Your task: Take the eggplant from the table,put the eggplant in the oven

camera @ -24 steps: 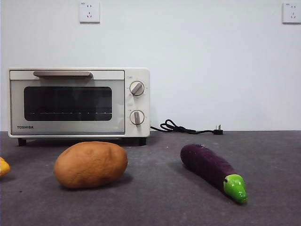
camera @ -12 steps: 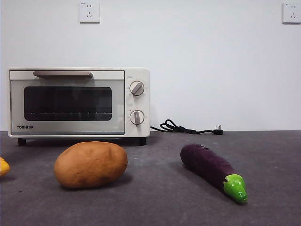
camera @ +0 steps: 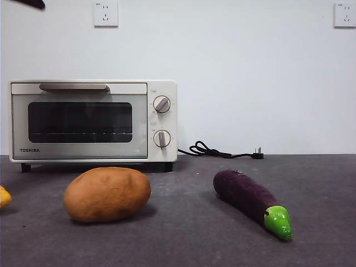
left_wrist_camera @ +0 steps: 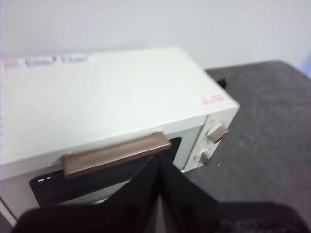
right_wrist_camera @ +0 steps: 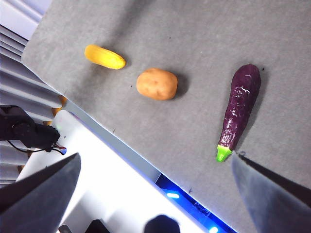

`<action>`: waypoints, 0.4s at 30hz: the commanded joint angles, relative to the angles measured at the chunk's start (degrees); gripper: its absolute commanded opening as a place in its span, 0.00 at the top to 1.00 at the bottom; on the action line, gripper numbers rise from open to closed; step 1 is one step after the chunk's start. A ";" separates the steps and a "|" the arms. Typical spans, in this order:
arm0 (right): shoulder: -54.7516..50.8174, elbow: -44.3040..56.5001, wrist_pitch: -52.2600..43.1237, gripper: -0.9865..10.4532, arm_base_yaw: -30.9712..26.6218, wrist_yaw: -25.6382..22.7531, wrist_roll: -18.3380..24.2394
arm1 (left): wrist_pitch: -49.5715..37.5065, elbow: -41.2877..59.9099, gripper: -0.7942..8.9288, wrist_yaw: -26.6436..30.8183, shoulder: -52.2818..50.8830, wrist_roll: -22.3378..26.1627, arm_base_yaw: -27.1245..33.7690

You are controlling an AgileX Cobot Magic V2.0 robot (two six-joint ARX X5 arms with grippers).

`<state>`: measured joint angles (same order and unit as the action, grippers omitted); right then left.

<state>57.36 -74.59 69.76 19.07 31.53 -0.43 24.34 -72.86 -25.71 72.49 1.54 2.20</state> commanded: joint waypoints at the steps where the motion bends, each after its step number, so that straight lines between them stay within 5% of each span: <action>1: 0.13 -0.20 0.00 0.42 0.15 0.22 0.66 | -0.39 -0.77 0.92 -0.22 3.72 1.33 0.22; 12: 0.15 -0.20 0.79 0.42 0.15 0.22 0.63 | -9.46 -0.98 0.92 2.03 13.22 1.95 0.22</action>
<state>57.36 -74.59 70.67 19.11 31.55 -0.38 15.66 -73.71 -23.97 85.10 2.59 2.20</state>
